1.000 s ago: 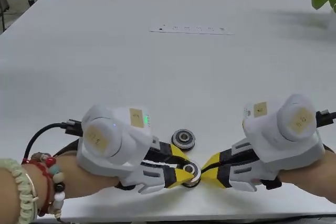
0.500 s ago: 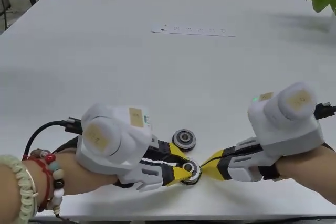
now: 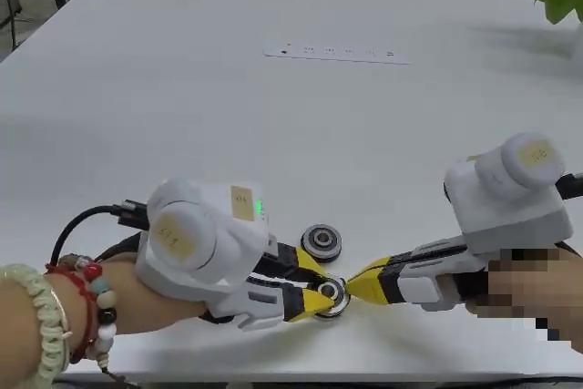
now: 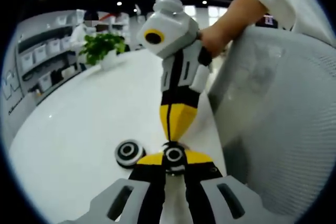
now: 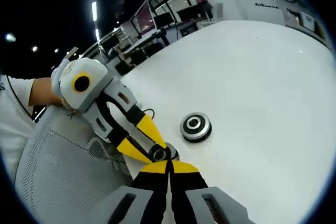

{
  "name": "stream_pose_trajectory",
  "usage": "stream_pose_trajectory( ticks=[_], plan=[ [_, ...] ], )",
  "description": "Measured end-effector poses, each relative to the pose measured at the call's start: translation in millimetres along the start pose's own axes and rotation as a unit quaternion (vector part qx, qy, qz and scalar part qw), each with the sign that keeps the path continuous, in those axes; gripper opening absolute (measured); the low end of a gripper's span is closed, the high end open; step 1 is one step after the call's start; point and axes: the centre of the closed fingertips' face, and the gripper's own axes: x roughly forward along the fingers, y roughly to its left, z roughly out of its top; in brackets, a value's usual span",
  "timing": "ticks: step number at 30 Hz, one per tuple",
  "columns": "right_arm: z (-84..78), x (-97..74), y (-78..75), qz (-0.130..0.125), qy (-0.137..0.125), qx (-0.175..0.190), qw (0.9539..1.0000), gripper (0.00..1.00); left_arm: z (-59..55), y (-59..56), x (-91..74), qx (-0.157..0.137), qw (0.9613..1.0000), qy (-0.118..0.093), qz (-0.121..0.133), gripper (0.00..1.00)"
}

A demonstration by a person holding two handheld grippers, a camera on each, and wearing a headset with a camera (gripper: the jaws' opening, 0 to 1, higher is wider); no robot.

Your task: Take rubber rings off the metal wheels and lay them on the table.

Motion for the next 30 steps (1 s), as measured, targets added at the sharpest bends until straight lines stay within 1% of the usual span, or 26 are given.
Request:
stream_pose_trajectory(
  ticks=[4,6,12,20,25,28,30],
  plan=[
    [1.4,0.7,3.6,-0.005,0.005,-0.017,0.9998,0.0,-0.1,0.1,0.0,0.002,1.0,0.0,0.0,0.13],
    [1.5,0.6,1.0,-0.005,0.005,-0.017,0.9998,0.0,-0.1,0.1,0.1,0.002,1.0,0.0,0.0,0.13],
    [2.9,0.9,6.1,-0.001,0.004,-0.022,0.9998,0.0,-0.2,-0.3,0.0,0.004,1.0,0.001,0.0,0.13],
    [3.3,1.7,8.3,0.002,0.002,-0.035,0.9994,0.0,-0.2,-0.6,-0.2,0.004,1.0,0.001,0.001,0.13],
    [3.7,0.5,8.9,0.005,-0.001,-0.032,0.9995,0.0,-0.1,-0.9,-0.4,0.005,1.0,0.002,0.002,0.13],
    [4.5,-0.6,8.5,0.013,-0.007,-0.008,0.9999,0.0,-0.1,-1.0,-0.6,0.006,1.0,0.003,0.002,0.13],
    [5.4,-1.6,6.5,0.015,-0.009,-0.005,0.9998,0.0,0.0,-1.0,-0.6,0.006,1.0,0.003,0.002,0.13]
  ],
)
